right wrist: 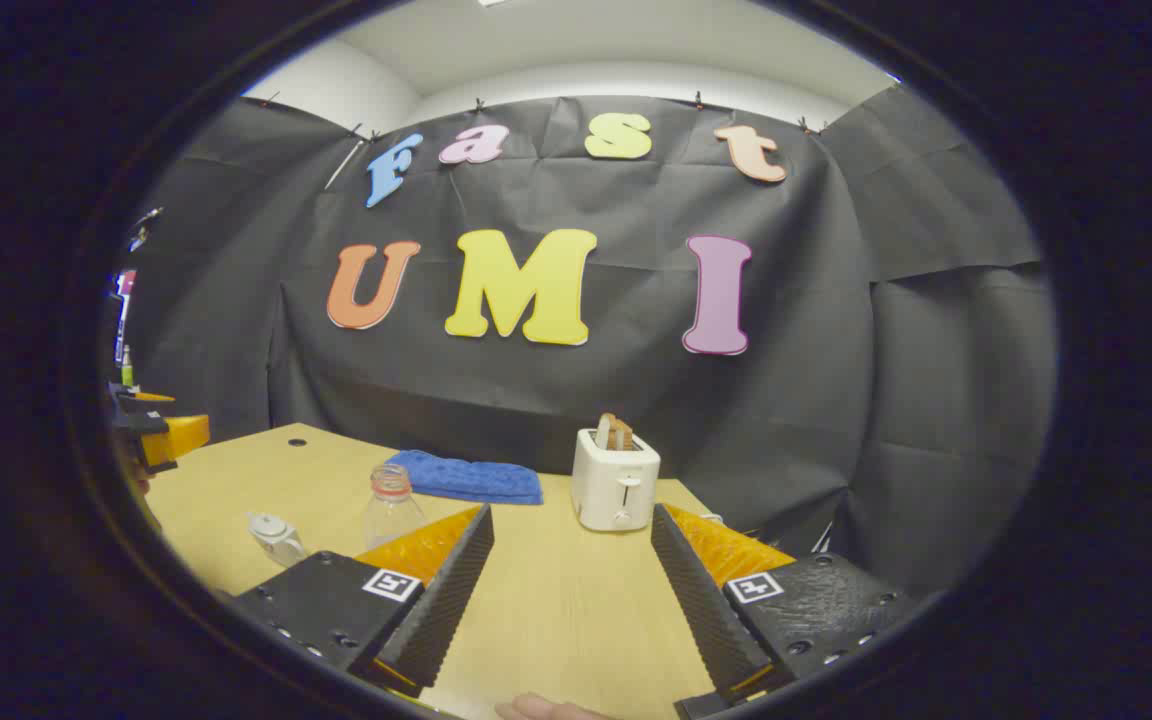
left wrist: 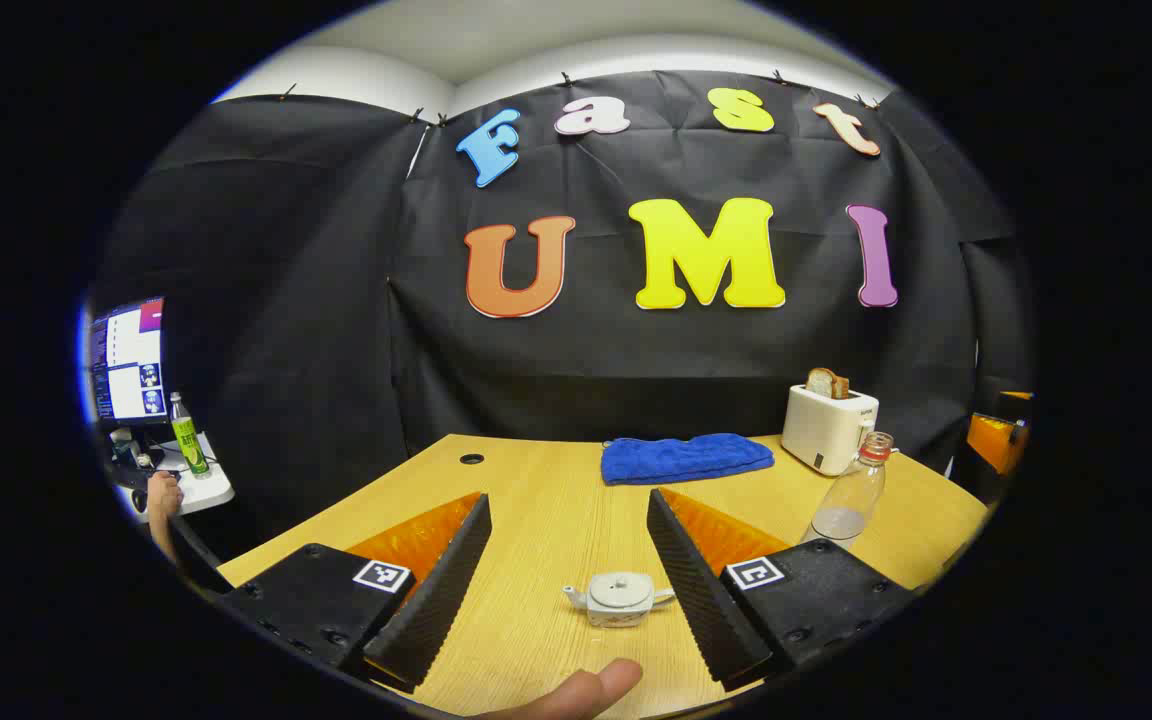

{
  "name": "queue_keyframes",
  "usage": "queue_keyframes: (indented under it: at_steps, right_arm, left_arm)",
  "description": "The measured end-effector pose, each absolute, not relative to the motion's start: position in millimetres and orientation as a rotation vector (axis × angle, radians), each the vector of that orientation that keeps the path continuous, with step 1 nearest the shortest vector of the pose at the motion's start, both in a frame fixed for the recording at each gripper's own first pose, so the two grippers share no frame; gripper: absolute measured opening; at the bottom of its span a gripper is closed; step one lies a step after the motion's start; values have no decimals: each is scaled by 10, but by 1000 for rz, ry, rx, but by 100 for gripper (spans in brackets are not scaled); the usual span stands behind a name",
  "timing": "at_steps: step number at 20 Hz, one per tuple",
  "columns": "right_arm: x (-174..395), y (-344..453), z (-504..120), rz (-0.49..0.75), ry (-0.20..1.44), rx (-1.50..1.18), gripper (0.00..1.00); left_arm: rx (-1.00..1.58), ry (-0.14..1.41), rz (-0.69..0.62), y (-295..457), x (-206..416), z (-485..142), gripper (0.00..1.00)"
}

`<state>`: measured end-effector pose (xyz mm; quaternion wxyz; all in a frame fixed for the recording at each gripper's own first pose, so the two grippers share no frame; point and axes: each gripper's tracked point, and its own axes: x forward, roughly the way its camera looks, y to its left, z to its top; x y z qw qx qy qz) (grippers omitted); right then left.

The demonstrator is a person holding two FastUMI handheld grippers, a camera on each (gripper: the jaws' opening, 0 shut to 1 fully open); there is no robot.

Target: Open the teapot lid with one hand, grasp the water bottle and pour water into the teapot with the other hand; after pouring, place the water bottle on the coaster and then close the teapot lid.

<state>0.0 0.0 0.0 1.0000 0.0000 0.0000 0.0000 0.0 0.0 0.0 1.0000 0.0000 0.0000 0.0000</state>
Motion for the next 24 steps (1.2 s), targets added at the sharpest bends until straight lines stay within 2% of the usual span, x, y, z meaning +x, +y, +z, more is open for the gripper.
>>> queue_keyframes:
  at_steps: [4,9,10,11,12,16,22,24]
  right_arm:
    - [27,-69,-5,-18,11,-7,97]
    - [24,-117,-13,-28,10,-7,95]
    - [33,-128,-30,-32,14,-12,98]
    - [45,-137,-33,-39,20,-19,95]
    - [46,-132,-56,-42,25,-27,97]
    - [50,-106,-68,-39,29,-39,95]
    - [81,-104,-94,-47,34,-52,98]
    - [83,-95,-109,-45,35,-55,95]
  left_arm:
    - [3,14,-12,-35,54,-65,99]
    - [11,23,-27,-86,60,-108,98]
    - [14,26,-30,-106,79,-118,98]
    - [18,27,-32,-120,90,-126,98]
    - [23,27,-33,-128,76,-118,99]
    - [27,22,-43,-167,89,-133,98]
    - [-8,49,-115,-369,311,-372,99]
    - [-23,53,-123,-392,422,-474,99]
